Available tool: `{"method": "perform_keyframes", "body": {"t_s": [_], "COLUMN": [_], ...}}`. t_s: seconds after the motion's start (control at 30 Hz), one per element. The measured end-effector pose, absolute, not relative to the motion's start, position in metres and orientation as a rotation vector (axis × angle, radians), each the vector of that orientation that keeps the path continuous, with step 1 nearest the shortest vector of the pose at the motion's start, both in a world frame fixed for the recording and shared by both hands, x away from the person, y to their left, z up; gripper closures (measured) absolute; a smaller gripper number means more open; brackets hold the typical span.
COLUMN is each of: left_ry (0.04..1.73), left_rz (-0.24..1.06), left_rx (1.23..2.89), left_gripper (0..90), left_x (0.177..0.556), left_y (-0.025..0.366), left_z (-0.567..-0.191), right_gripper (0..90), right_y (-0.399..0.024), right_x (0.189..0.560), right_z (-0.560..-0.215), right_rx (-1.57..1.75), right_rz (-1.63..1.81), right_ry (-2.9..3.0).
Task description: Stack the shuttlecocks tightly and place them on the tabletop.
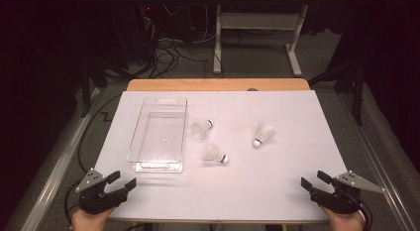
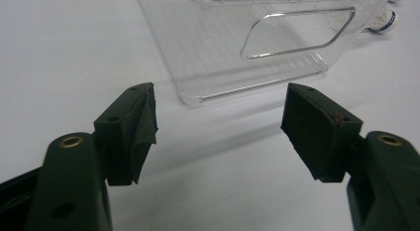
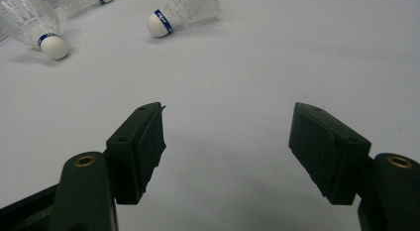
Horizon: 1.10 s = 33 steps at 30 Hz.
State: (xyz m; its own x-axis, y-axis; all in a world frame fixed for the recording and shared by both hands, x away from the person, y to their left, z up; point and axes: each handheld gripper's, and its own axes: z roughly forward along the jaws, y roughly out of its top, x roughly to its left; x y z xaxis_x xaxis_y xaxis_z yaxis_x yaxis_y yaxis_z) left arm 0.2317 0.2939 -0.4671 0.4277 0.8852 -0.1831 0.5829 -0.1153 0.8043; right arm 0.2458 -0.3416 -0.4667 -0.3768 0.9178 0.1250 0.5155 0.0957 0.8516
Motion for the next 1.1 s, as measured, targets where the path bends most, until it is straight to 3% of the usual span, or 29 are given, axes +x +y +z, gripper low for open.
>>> {"method": "perform_keyframes", "body": {"t_s": [0.7,1.1], "left_ry": [1.252,1.19], "left_rz": [0.421,0.406], "left_rx": [1.807,1.841], "left_gripper": [31.0,31.1], "left_x": [0.23,0.225], "left_y": [0.288,0.266], "left_z": [-0.467,-0.465], "right_gripper": [30.9,30.7], "right_y": [-0.341,-0.341], "right_x": [0.247,0.247], "right_z": [-0.467,-0.468], "right_rx": [1.395,1.406], "right_rz": [1.206,1.215], "right_ry": [1.953,1.95]}}
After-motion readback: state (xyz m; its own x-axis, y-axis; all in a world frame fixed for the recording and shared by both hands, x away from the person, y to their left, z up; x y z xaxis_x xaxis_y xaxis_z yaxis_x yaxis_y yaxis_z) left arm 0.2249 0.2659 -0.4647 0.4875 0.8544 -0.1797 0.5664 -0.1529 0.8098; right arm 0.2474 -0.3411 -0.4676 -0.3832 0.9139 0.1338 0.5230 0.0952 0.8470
